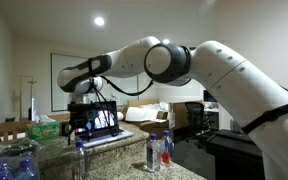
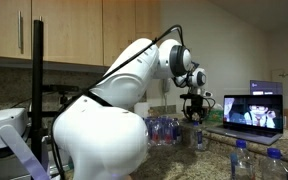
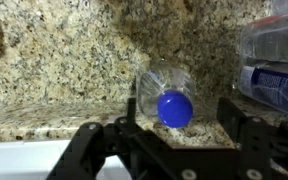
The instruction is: Move the three empty water bottles to the right
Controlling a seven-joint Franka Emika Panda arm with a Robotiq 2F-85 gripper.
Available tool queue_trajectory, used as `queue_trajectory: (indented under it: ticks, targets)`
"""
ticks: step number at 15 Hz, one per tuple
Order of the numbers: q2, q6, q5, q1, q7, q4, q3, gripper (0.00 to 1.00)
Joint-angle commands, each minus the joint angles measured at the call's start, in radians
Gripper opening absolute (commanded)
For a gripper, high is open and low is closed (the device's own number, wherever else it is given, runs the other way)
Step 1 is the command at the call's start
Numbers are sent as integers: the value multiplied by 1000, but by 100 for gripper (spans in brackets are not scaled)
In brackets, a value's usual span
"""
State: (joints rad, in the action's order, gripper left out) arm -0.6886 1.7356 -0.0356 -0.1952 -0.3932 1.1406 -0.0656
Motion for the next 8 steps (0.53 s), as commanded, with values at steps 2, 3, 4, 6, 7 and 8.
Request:
queue_trajectory:
  ticks: [2, 3, 4, 6, 7, 8]
  targets:
    - [-55, -95, -32, 10, 32, -97, -2, 47]
    - [-63, -107, -33, 10, 31, -109, -1, 44]
    - [-71, -118, -33, 10, 30, -123, -1, 40]
    - [-85, -137, -33, 10, 28, -147, 0, 20]
    - [-91, -142, -33, 11, 28, -156, 1, 15]
    - [-96, -150, -33, 11, 26, -169, 2, 11]
